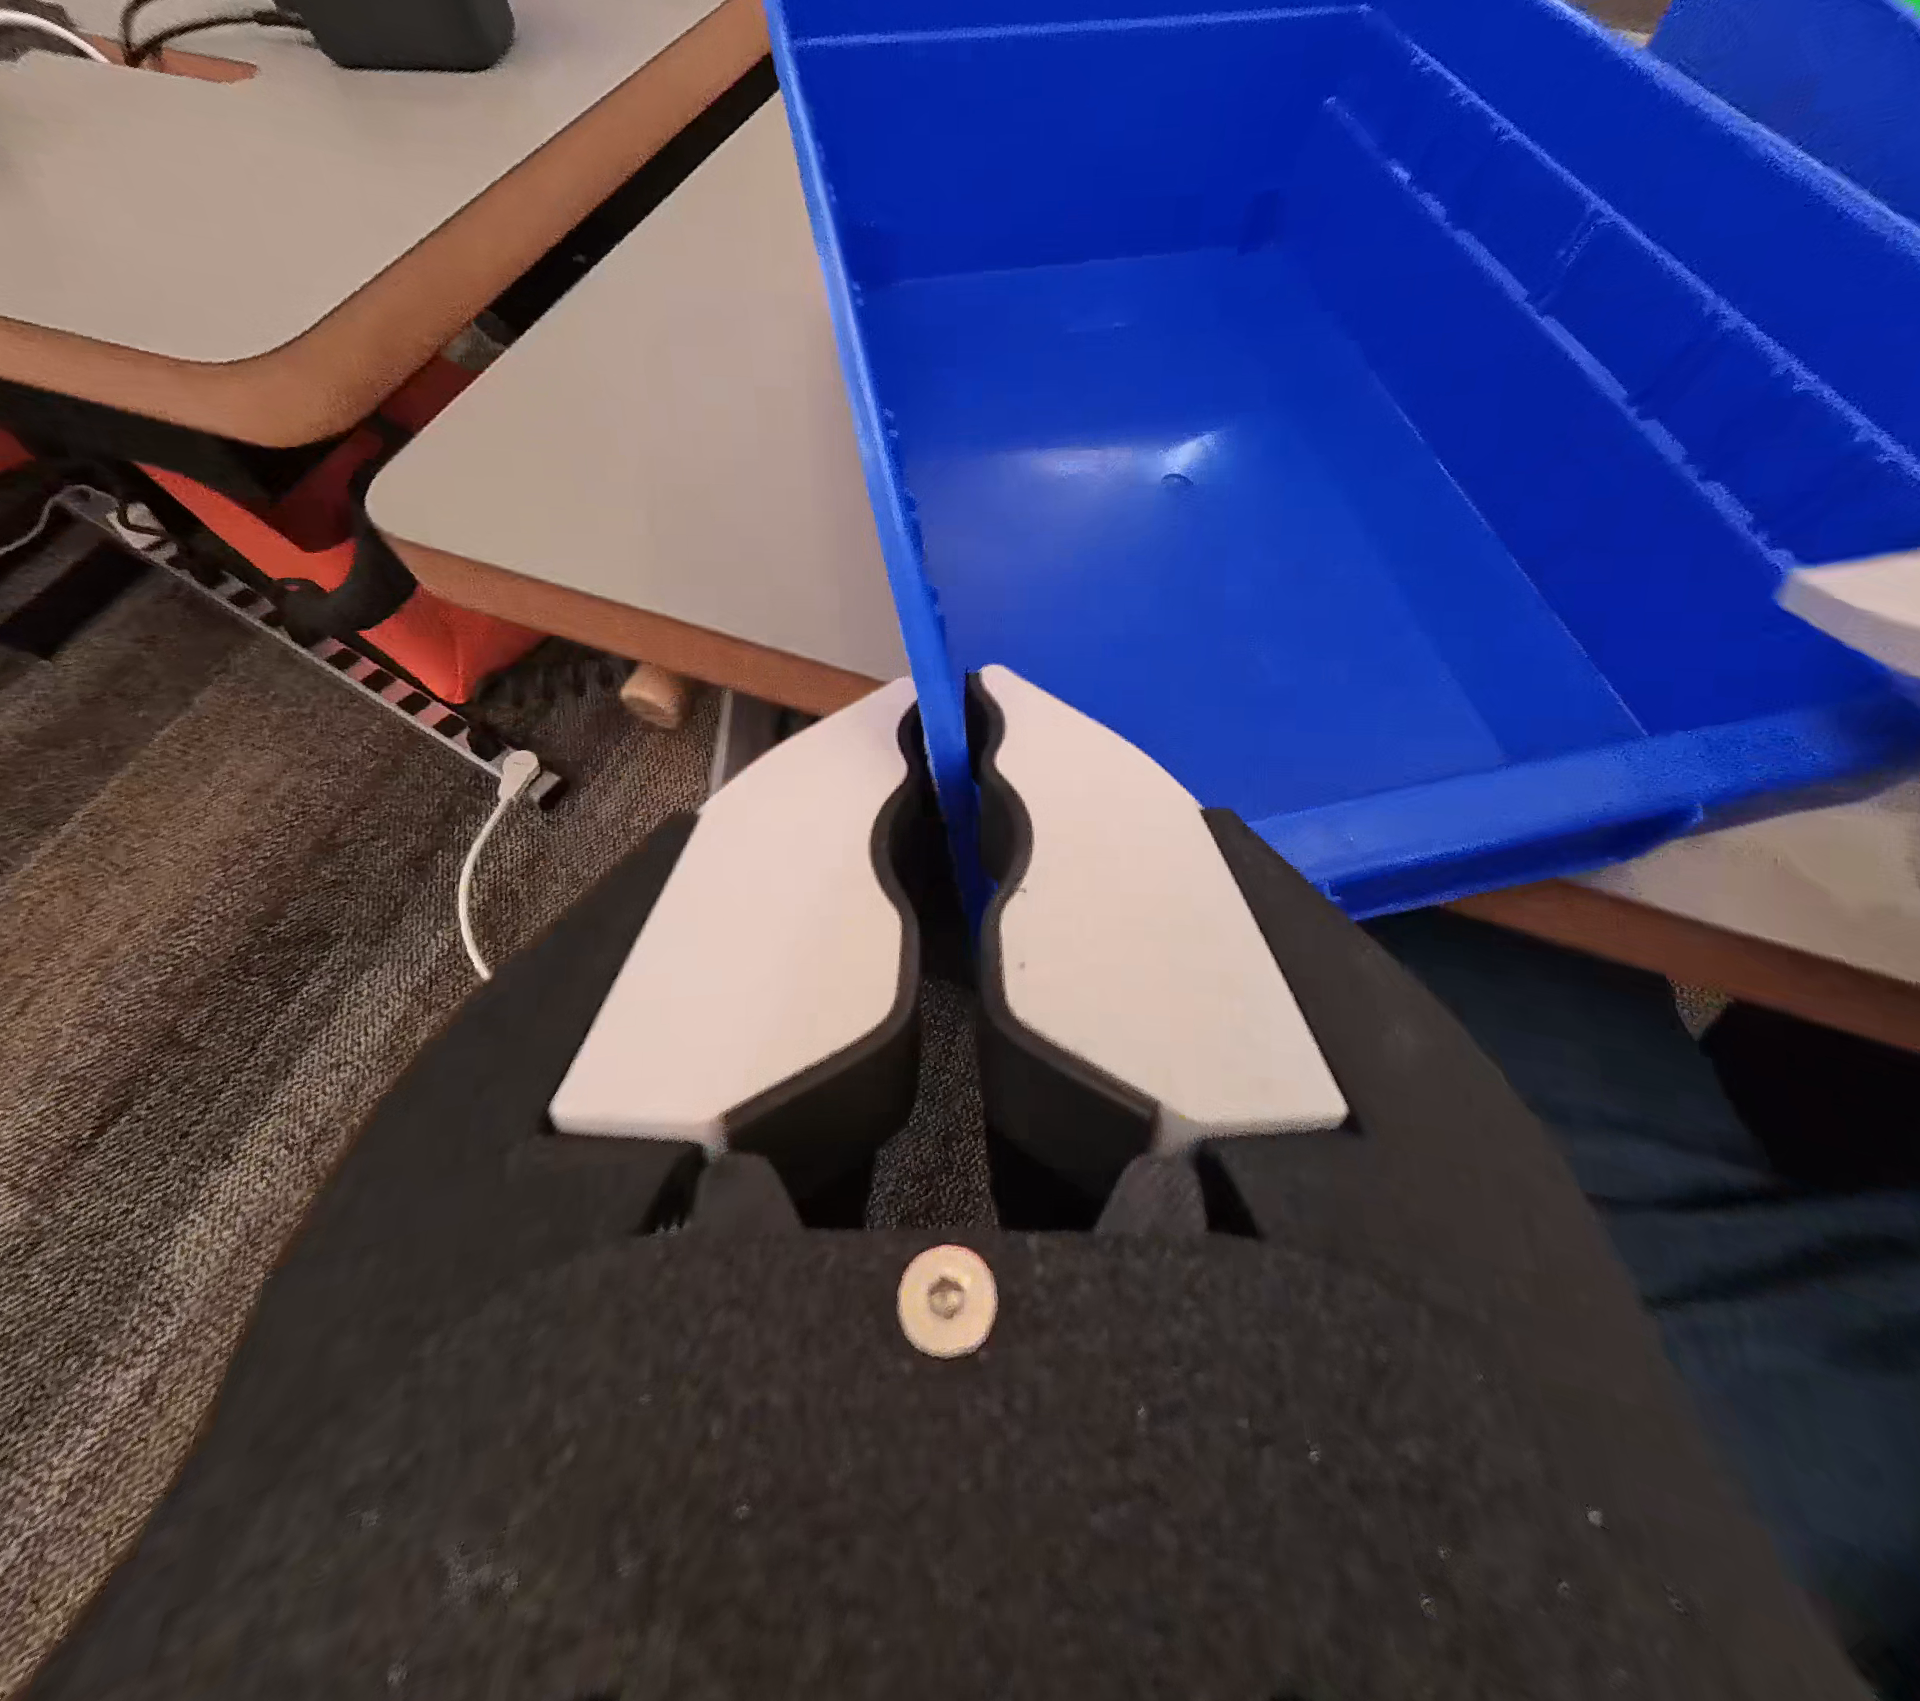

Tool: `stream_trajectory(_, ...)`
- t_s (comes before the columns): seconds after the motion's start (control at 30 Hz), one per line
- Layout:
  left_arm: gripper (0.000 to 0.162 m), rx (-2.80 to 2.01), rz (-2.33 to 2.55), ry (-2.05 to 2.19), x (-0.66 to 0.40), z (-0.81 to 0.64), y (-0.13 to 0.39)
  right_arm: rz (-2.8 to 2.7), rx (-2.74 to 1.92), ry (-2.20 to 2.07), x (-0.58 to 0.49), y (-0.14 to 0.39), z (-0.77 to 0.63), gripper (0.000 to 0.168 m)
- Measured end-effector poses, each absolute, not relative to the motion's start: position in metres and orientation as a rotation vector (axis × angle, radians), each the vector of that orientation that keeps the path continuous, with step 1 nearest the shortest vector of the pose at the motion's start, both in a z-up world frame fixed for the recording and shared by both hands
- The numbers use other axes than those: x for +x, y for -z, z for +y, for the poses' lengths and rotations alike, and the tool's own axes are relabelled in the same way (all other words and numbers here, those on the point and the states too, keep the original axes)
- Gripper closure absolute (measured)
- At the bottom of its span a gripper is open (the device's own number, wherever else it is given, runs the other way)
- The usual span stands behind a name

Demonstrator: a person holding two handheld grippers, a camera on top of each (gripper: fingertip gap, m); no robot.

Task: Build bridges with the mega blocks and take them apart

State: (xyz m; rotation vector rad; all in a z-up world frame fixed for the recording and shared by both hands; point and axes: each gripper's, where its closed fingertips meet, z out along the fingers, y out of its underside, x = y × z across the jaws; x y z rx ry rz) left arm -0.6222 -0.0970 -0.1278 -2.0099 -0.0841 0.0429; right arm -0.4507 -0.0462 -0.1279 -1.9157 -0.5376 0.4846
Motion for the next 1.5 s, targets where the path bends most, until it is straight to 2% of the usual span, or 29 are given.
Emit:
stream_trajectory(0.03,0.157,-2.0,-0.077,-0.054,-0.618,-0.104,0.128,-0.507,-1.909,-0.483,-0.448,0.128,-0.045,0.139)
stream_trajectory(0.1,0.157,-1.975,-0.078,-0.093,-0.617,-0.115,0.126,-0.473,-1.912,-0.493,-0.442,0.126,-0.045,0.16)
stream_trajectory(0.27,0.157,-1.847,-0.107,-0.179,-0.619,-0.131,0.083,-0.446,-1.767,-0.514,-0.443,0.085,-0.057,0.163)
stream_trajectory(0.47,0.158,-1.614,-0.056,-0.195,-0.588,-0.127,-0.022,-0.372,-1.528,-0.465,-0.404,-0.011,-0.068,0.162)
stream_trajectory(0.6,0.159,-1.491,0.029,-0.085,-0.519,-0.098,-0.077,-0.258,-1.422,-0.324,-0.325,-0.069,-0.067,0.162)
stream_trajectory(0.77,0.159,-1.485,0.17,0.119,-0.387,-0.056,-0.091,-0.1,-1.437,-0.139,-0.19,-0.094,-0.067,0.163)
stream_trajectory(0.93,0.159,-1.524,0.282,0.326,-0.225,-0.035,-0.075,0.065,-1.533,0.062,-0.033,-0.075,-0.085,0.163)
stream_trajectory(1.17,0.159,-1.713,0.434,0.475,-0.023,-0.025,0.015,0.266,-1.714,0.172,0.153,0.011,-0.11,0.163)
stream_trajectory(1.3,0.159,-1.82,0.47,0.45,0.024,-0.023,0.068,0.284,-1.828,0.094,0.202,0.062,-0.097,0.164)
stream_trajectory(1.5,0.157,-1.869,0.535,0.428,0.04,-0.021,0.104,0.234,-1.904,0.01,0.22,0.097,-0.081,0.163)
